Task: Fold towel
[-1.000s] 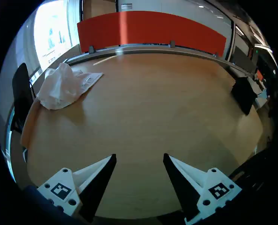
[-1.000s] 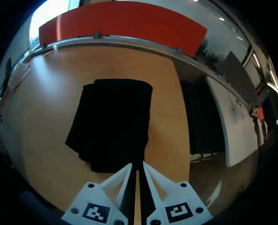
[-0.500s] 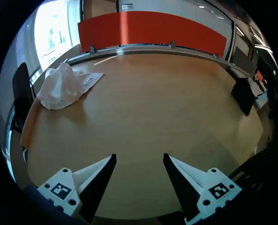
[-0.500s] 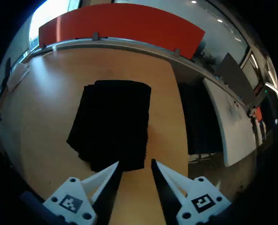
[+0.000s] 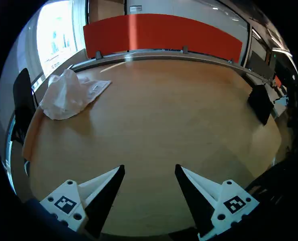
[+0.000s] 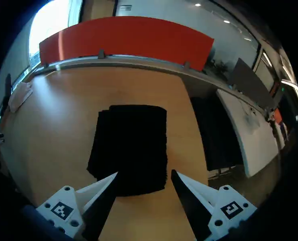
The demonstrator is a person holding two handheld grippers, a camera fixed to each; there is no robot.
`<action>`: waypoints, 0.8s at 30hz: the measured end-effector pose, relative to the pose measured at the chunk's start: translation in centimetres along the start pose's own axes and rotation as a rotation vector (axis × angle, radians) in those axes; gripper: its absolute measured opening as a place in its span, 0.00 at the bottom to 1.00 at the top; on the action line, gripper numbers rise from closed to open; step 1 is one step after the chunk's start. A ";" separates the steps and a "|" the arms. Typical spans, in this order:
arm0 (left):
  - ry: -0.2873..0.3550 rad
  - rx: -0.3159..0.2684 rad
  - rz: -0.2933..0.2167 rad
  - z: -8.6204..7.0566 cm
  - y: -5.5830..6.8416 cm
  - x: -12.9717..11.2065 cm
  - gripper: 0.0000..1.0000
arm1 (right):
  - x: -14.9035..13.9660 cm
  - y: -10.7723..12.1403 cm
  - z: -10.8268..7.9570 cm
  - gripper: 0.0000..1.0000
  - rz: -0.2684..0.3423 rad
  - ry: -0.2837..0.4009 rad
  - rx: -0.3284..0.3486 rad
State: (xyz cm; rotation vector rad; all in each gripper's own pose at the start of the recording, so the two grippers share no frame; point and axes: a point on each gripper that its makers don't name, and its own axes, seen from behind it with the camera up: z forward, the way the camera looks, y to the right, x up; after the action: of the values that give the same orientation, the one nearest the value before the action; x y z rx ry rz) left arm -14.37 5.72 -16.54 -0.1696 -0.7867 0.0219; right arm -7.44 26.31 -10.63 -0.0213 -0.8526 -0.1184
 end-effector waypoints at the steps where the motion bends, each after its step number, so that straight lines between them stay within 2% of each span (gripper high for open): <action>1: 0.001 0.001 0.000 0.0 -0.1 0.0 0.93 | 0.2 -0.1 -0.1 0.92 0.006 0.009 -0.001; 6: 0.005 0.004 -0.009 -0.1 -0.3 0.1 0.93 | 2.2 -0.6 -0.7 0.92 0.057 0.083 -0.020; 14: 0.014 0.012 -0.024 -0.1 -0.7 0.6 0.93 | 6.5 -1.1 -2.0 0.92 0.184 0.263 -0.067; 17: 0.019 0.016 -0.029 -0.1 -0.9 0.8 0.93 | 7.6 -1.3 -2.3 0.92 0.213 0.318 -0.079; 24: 0.036 0.020 -0.056 0.0 -1.3 1.6 0.93 | 9.2 -2.1 -2.8 0.92 0.202 0.397 -0.108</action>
State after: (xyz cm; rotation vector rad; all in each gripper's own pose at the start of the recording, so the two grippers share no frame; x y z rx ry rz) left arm -13.30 4.58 -15.22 -0.1284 -0.7544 -0.0266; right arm 0.46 23.19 -5.62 -0.1789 -0.4437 0.0219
